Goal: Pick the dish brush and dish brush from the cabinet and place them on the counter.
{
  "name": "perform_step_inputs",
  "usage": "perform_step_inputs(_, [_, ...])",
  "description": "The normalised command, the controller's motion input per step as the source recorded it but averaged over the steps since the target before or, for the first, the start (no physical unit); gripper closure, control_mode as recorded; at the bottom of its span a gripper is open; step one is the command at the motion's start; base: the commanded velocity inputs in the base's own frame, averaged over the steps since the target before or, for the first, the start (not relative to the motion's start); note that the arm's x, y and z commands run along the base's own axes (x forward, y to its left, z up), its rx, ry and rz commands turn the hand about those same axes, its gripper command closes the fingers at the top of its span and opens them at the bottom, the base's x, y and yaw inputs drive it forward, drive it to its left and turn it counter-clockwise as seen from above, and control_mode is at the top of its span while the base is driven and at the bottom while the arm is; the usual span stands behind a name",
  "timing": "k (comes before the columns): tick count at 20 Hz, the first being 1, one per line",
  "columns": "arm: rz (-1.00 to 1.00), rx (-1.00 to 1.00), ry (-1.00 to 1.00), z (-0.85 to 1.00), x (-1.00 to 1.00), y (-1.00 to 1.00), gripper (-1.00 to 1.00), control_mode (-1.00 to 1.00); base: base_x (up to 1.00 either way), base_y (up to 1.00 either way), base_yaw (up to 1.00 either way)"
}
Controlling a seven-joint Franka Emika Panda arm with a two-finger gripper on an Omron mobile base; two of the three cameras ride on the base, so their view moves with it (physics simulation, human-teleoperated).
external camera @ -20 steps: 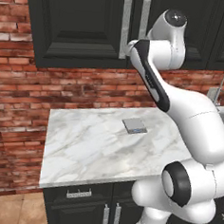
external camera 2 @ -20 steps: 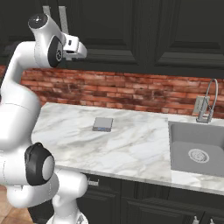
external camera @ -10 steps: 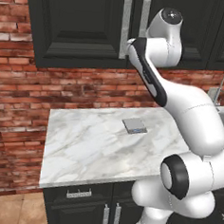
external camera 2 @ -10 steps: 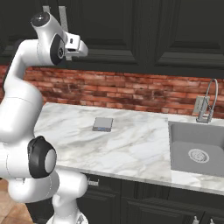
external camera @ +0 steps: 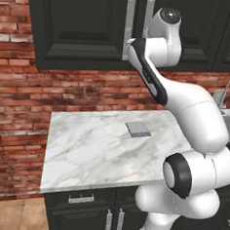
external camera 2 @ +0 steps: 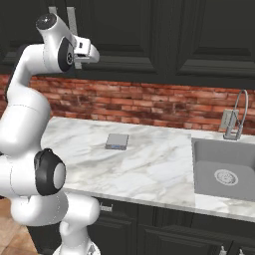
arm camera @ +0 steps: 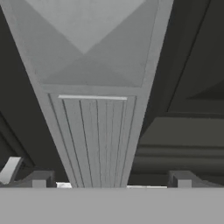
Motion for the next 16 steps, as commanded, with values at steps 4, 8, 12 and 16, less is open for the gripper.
perform_step_inputs(4, [0.00, 0.00, -0.01, 0.00, 0.21, 0.00, -1.00, -1.00, 0.00, 0.00, 0.00])
perform_step_inputs(8, [0.00, 0.00, -0.02, 0.00, 0.14, 0.00, -1.00, -1.00, 0.00, 0.00, 0.00])
perform_step_inputs(12, [0.00, 0.00, -0.01, -0.01, 0.01, 0.01, -1.00, -1.00, 0.00, 0.00, 0.00])
perform_step_inputs(16, [0.00, 0.00, -0.01, 0.00, 0.03, 0.03, 1.00, -1.00, 0.00, 0.00, 0.00])
